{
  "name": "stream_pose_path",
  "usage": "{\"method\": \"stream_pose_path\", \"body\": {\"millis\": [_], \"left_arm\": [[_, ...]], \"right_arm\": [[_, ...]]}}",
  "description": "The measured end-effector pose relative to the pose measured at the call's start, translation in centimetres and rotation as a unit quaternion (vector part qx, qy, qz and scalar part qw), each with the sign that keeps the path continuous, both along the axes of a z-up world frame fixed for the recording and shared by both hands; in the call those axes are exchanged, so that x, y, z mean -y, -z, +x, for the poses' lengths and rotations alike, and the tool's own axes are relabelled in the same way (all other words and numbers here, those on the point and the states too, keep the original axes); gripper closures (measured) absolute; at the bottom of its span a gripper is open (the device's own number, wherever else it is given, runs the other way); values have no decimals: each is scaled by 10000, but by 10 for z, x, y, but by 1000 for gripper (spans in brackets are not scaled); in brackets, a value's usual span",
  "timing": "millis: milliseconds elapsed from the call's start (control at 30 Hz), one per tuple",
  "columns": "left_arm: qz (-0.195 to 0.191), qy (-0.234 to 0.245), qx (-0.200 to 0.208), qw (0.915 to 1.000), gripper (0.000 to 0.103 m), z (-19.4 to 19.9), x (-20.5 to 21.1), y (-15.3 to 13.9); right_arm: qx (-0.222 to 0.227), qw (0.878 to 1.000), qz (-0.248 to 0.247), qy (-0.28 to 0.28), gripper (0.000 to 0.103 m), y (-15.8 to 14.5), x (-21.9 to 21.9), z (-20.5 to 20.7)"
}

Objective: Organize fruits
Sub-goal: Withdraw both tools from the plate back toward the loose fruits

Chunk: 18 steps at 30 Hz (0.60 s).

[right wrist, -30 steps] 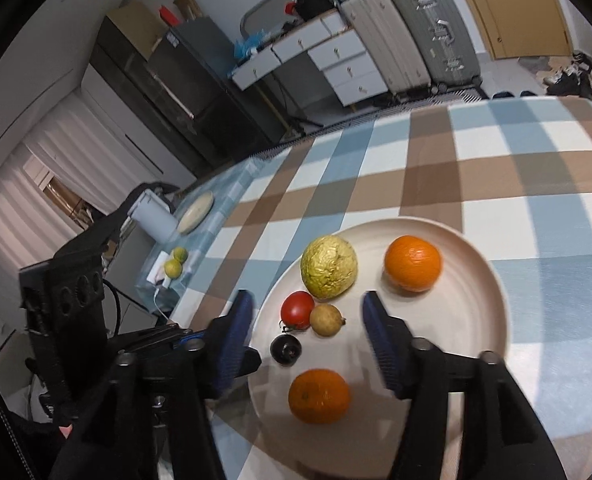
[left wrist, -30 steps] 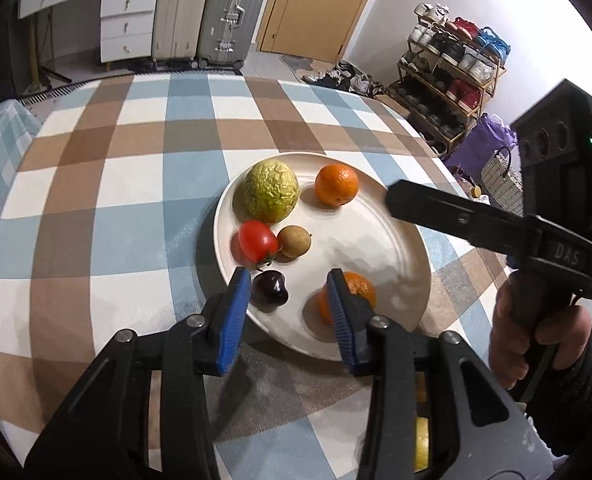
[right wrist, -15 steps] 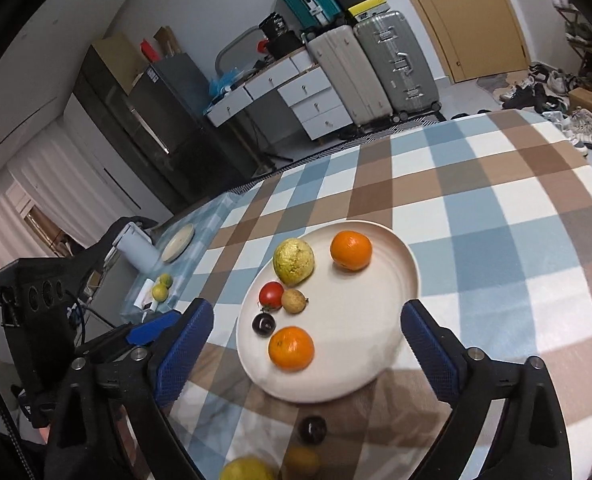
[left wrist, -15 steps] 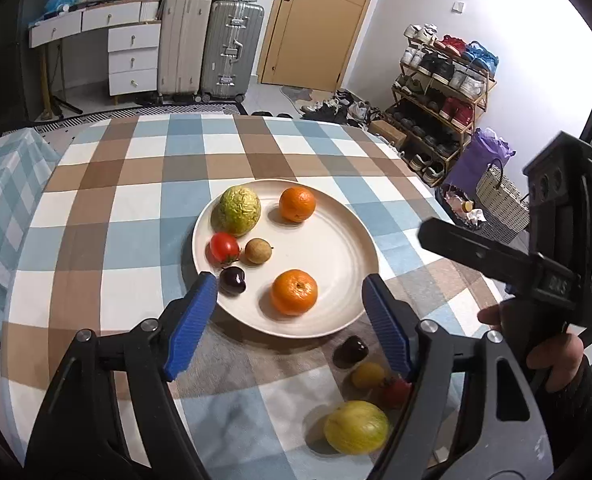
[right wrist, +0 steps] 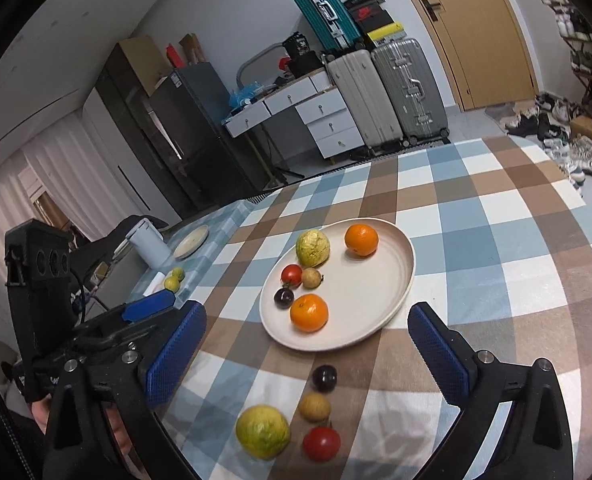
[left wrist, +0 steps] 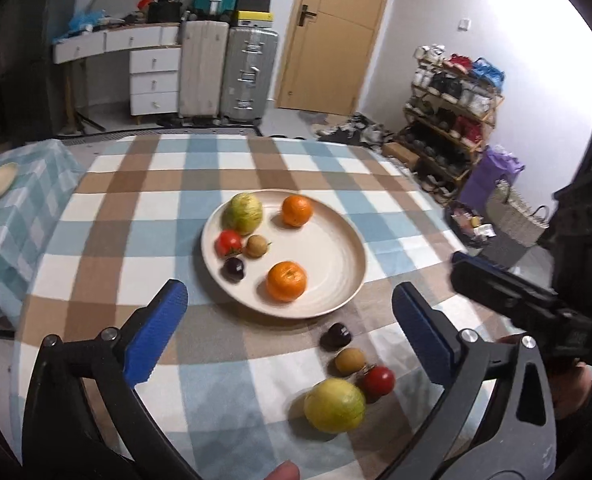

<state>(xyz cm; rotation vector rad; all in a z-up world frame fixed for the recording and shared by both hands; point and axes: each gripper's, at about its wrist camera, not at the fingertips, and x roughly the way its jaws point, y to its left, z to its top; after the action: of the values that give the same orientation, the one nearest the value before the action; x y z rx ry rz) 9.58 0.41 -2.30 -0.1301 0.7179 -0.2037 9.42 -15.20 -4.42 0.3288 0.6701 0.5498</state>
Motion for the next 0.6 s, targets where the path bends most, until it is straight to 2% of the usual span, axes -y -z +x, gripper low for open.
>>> {"method": "stream_pose_path", "body": {"millis": [167,300,367,500,600], "left_arm": [[-12,-123,-114,9999,1,-17,-3,15],[-91,-191,-184,9996,1,-26,-6,28],[-53,-375,-197,9991,1,-31,-9,35],[-235,-548,-330,9977,1,-40,-18,50],[-233,-550,-375,9975,1,-44,-19,57]], "right_arm": [[221,9997,-44,-4,0,4,2,-24],[90,9997,-209,-57,0,13,0,-35],[50,9997,-236,-62,0,19,0,-40],[-22,9995,-303,-67,0,31,-1,-50],[-166,9993,-306,-110,0,43,-2,-56]]}}
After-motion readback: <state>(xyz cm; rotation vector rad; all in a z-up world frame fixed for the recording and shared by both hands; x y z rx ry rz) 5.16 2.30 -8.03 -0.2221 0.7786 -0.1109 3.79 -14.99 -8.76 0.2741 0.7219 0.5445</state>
